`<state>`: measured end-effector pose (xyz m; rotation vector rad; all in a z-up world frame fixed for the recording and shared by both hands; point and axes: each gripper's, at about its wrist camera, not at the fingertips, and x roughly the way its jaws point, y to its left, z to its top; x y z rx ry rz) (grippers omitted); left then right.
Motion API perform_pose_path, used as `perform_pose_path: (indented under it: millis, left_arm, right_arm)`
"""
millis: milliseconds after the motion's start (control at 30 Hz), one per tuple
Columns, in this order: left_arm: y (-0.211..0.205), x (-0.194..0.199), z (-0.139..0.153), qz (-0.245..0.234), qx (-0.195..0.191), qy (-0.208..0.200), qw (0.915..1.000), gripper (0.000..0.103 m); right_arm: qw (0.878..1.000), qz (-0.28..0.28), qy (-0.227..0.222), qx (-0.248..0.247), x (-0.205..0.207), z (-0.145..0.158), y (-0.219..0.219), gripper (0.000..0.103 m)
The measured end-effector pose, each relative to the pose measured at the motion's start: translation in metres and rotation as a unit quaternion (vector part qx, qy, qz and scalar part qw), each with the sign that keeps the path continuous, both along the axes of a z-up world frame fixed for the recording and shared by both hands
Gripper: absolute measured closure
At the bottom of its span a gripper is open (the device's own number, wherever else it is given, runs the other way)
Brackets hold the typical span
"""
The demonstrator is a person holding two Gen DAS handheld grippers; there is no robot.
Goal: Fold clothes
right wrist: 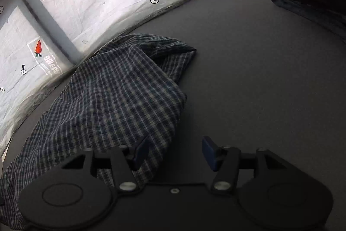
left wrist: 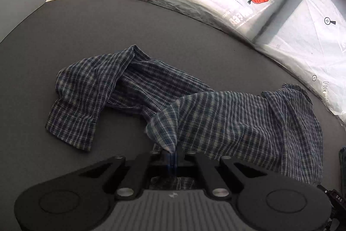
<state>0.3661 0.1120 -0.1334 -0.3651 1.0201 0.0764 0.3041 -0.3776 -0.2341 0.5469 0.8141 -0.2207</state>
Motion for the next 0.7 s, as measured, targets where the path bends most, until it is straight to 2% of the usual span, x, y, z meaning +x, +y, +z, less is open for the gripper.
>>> perform_pose_path:
  millis: [33, 67, 100, 133, 200, 300, 367, 467, 500, 533, 567, 600, 633, 667, 700]
  left_arm:
    - [0.0, 0.001, -0.001, 0.001, -0.001, 0.0, 1.0, 0.099]
    - [0.0, 0.002, -0.002, 0.003, -0.001, -0.001, 1.0, 0.1]
    - [0.0, 0.003, -0.001, 0.008, 0.002, -0.004, 1.0, 0.1]
    - [0.001, 0.004, 0.001, 0.015, 0.005, -0.01, 0.9998, 0.1]
    - [0.006, 0.004, 0.015, 0.03, 0.003, -0.036, 0.9989, 0.101]
    - [0.018, 0.003, 0.047, 0.042, -0.011, -0.087, 0.9953, 0.101]
    - [0.024, 0.001, 0.072, 0.043, -0.033, -0.118, 0.9915, 0.101]
    - [0.019, -0.005, 0.098, 0.028, -0.035, -0.155, 0.987, 0.101]
    - [0.018, -0.007, 0.107, 0.022, -0.035, -0.166, 0.9852, 0.101]
    - [0.013, -0.011, 0.111, 0.016, -0.029, -0.17, 0.9849, 0.101]
    - [0.01, -0.015, 0.109, 0.015, -0.027, -0.167, 0.9855, 0.101]
    - [0.007, -0.019, 0.107, 0.015, -0.025, -0.163, 0.9862, 0.101]
    - [0.005, -0.024, 0.104, 0.017, -0.026, -0.155, 0.9875, 0.101]
    - [0.004, -0.03, 0.1, 0.021, -0.028, -0.146, 0.9886, 0.101]
    - [0.003, -0.038, 0.096, 0.024, -0.032, -0.136, 0.9898, 0.101]
  right_arm:
    - [1.0, -0.001, 0.0, 0.009, 0.005, -0.005, 0.002, 0.046]
    - [1.0, 0.001, -0.001, 0.017, 0.01, -0.007, 0.004, 0.053]
    - [1.0, 0.003, -0.003, 0.022, 0.015, -0.008, 0.006, 0.065]
    - [1.0, 0.005, -0.004, 0.026, 0.021, -0.006, 0.008, 0.103]
    - [1.0, 0.005, -0.021, 0.011, 0.031, 0.011, 0.011, 0.103]
    - [0.995, 0.008, -0.094, -0.033, 0.031, 0.065, 0.01, 0.103]
    - [0.987, 0.004, -0.152, -0.055, 0.023, 0.11, 0.003, 0.103]
    - [0.971, 0.0, -0.22, -0.095, 0.005, 0.17, -0.01, 0.103]
    - [0.971, 0.004, -0.217, -0.101, 0.003, 0.178, -0.012, 0.103]
    - [0.975, 0.014, -0.199, -0.101, 0.004, 0.178, -0.015, 0.096]
    - [0.978, 0.024, -0.181, -0.1, 0.005, 0.178, -0.018, 0.067]
    - [0.981, 0.027, -0.163, -0.099, 0.007, 0.171, -0.019, 0.05]
    - [0.985, 0.017, -0.145, -0.095, 0.006, 0.155, -0.02, 0.043]
    - [0.989, 0.008, -0.126, -0.082, 0.005, 0.137, -0.019, 0.049]
    - [0.994, 0.013, -0.099, -0.051, 0.005, 0.116, -0.019, 0.049]
